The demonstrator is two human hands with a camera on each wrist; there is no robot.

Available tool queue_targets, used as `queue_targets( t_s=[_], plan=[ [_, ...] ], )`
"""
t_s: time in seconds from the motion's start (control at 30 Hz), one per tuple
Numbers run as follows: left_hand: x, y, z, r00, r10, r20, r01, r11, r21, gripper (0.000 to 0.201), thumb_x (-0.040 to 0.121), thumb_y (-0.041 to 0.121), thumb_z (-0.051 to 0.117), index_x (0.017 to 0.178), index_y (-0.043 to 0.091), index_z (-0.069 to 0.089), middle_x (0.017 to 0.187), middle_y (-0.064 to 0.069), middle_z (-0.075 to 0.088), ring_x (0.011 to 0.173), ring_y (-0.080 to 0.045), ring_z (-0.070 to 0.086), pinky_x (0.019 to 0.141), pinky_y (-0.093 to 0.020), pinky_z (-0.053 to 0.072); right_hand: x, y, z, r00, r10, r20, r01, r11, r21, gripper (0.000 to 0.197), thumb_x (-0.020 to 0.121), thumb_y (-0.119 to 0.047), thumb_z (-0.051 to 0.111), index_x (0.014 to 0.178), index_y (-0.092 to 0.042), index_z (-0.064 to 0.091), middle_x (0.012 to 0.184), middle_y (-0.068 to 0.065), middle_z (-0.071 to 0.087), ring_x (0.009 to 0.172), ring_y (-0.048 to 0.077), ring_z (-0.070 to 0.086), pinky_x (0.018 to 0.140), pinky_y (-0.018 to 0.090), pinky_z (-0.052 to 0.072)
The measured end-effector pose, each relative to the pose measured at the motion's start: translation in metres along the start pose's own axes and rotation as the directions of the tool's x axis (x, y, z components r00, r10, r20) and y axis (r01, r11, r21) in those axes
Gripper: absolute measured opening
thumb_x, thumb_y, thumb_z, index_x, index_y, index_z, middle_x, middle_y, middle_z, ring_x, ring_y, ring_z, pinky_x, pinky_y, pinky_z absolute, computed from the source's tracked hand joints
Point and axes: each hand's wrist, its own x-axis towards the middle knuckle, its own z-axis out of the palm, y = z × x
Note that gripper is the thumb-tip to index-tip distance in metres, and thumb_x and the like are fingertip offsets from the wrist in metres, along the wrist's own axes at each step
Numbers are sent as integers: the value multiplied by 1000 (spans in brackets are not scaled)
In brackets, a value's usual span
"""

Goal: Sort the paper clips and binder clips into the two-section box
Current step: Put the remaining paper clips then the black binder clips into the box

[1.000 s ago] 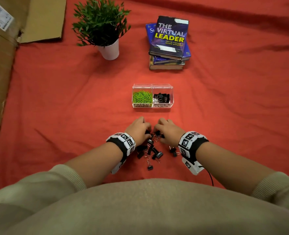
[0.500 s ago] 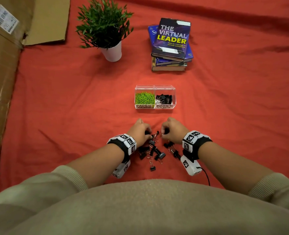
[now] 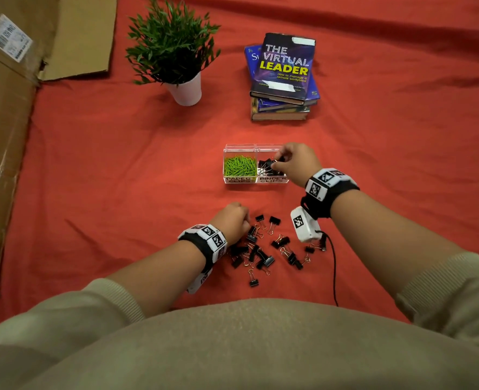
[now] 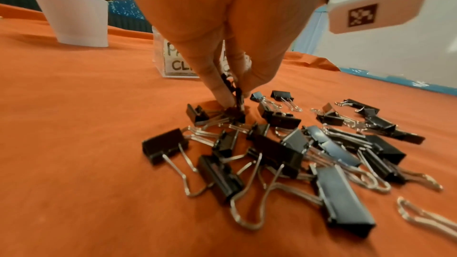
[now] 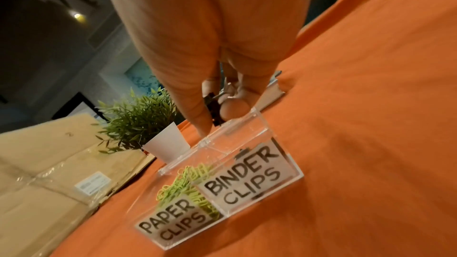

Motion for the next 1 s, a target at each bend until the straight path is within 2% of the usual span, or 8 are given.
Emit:
queue_targets(
  t_s=[0.13, 0.23, 0.4, 0.57, 0.7, 0.83, 0.93, 1.0],
  plan=[
    [6, 5, -9, 998, 16, -54, -17, 999, -29, 14, 85, 9, 54, 89, 7, 67, 97, -9, 66, 89, -23, 61, 77, -28, 48, 2, -1, 3, 991, -136, 8, 135, 973, -185, 27, 83, -14, 65, 109, -15, 62, 100, 0, 53, 88, 13, 50, 77, 22, 39],
    [18, 19, -26, 986, 40, -165, -58, 992, -109, 11, 89, 13, 56, 92, 11, 66, 96, 0, 61, 83, -13, 55, 74, -21, 43, -15, 8, 7, 971, -239, 24, 238, 943, -234, 22, 81, -6, 58, 101, -13, 63, 99, -1, 49, 86, 14, 50, 76, 25, 41],
    [56, 49, -58, 941, 55, -333, -124, 974, -191, 15, 86, 9, 54, 93, 10, 68, 99, -1, 62, 87, -14, 54, 78, -23, 42, -48, 39, 25, 910, -149, 387, 306, 872, -382, 18, 79, -7, 57, 93, -9, 68, 99, 7, 63, 92, 25, 61, 76, 29, 47],
    [85, 63, -68, 963, 80, -258, -118, 984, -135, 21, 85, 4, 49, 96, 8, 65, 105, -11, 64, 95, -25, 59, 82, -27, 44, -70, 57, 43, 858, -173, 484, 376, 853, -361, 34, 80, -9, 61, 114, -10, 62, 113, 8, 52, 106, 25, 53, 89, 38, 49],
    [79, 61, -61, 961, 125, -248, -150, 985, -82, 22, 85, 4, 51, 101, 9, 66, 106, -10, 67, 99, -26, 61, 85, -29, 46, -73, 61, 46, 862, -176, 475, 382, 841, -383, 28, 80, -7, 58, 108, -4, 58, 111, 11, 52, 104, 29, 53, 85, 38, 47],
    [51, 51, -46, 936, 243, -254, -237, 970, 53, 17, 85, 10, 55, 99, 12, 63, 107, -5, 62, 105, -22, 54, 93, -34, 44, -74, 69, 36, 875, -161, 457, 367, 836, -408, 29, 80, -21, 62, 103, -4, 55, 106, 11, 55, 100, 26, 53, 84, 32, 44],
    [28, 35, -26, 963, 265, -56, -260, 962, 81, 21, 81, 17, 60, 102, 18, 59, 109, 2, 55, 105, -16, 51, 94, -34, 45, -79, 73, 29, 884, -172, 435, 351, 859, -374, 31, 79, -29, 65, 99, -7, 55, 99, 9, 55, 90, 24, 53, 77, 28, 41],
    [17, 23, -14, 945, 316, 85, -324, 939, 117, 38, 74, 19, 64, 112, 18, 58, 115, 0, 54, 109, -19, 51, 96, -36, 44, -86, 72, 29, 877, -150, 457, 336, 870, -361, 31, 79, -30, 65, 99, -9, 54, 99, 8, 54, 89, 22, 53, 76, 28, 41]
  ],
)
